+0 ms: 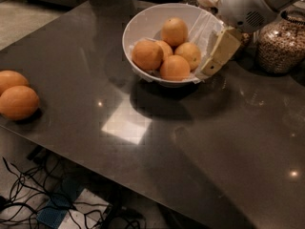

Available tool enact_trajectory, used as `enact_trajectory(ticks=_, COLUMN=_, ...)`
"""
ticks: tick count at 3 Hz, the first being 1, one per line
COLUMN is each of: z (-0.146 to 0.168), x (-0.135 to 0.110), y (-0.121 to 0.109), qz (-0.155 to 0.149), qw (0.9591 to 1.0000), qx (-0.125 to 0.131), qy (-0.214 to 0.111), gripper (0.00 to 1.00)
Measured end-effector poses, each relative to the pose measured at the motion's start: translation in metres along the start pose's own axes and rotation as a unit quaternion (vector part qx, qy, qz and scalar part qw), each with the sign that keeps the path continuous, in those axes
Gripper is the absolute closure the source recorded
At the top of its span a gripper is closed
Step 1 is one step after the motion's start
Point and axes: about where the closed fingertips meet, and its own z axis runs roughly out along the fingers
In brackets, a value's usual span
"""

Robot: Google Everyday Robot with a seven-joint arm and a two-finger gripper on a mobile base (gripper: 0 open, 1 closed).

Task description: Pick orange from white bowl

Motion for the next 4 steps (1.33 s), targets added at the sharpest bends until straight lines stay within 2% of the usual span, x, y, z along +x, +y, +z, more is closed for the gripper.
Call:
enact_trajectory(ticks=2, z=0.029, x=-0.010, y=-0.012, qz=0.015, qw=0.9978, qx=0.011, qy=-0.064, gripper=0.00)
enact_trajectory(ticks=3, z=0.029, x=-0.010, y=-0.012, qz=0.015, qw=0.9978, qx=0.011, qy=-0.064, gripper=0.00)
enact_trajectory(ticks=4, z=0.039, x=-0.015, y=-0.018, qz=0.021, qw=0.9948, qx=0.020, qy=-0.097, gripper=0.00)
